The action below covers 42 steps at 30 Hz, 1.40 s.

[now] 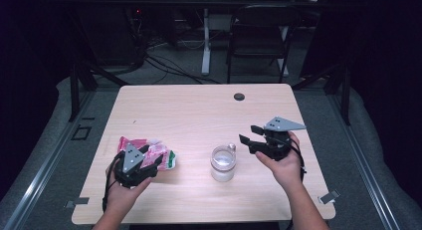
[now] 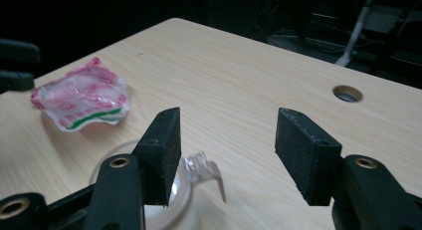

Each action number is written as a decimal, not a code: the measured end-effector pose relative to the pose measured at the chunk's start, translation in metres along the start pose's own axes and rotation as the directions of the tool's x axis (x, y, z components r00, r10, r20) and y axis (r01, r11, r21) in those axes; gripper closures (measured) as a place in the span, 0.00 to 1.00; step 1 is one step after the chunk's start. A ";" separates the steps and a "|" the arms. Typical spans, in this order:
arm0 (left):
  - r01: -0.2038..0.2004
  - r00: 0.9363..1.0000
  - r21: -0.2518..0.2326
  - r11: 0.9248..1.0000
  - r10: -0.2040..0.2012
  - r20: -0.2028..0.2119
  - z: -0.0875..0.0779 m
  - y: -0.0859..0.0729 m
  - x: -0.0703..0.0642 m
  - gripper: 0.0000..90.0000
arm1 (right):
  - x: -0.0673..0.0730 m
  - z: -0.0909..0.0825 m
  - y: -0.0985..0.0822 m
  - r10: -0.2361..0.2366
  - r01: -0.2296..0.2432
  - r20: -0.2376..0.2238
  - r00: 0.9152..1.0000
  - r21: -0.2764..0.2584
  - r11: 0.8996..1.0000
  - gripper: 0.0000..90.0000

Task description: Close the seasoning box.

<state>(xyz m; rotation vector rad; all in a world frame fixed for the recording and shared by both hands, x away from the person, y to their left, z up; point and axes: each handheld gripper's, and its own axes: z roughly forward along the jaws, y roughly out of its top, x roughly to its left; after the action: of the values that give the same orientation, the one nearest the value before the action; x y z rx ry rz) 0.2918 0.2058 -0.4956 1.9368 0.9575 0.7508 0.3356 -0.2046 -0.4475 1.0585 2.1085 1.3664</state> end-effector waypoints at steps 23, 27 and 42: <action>0.183 0.980 0.029 0.983 -0.180 -0.086 -0.015 -0.045 0.059 0.46 | -0.037 -0.049 -0.089 0.132 -0.136 0.208 0.969 0.004 0.991 0.48; 0.237 0.969 0.031 0.971 -0.234 -0.075 -0.012 -0.055 0.064 0.46 | -0.040 -0.047 -0.100 0.162 -0.164 0.213 0.964 -0.009 0.986 0.48; 0.290 0.954 0.078 0.954 -0.283 -0.095 -0.003 -0.072 0.077 0.46 | -0.044 -0.031 -0.125 0.161 -0.178 0.216 0.963 0.064 0.982 0.49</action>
<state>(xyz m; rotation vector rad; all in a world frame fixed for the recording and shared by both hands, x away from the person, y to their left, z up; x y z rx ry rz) 0.3057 0.2977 -0.5453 1.8002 1.3115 0.6307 0.2953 -0.2855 -0.5489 1.3816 1.9713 1.1900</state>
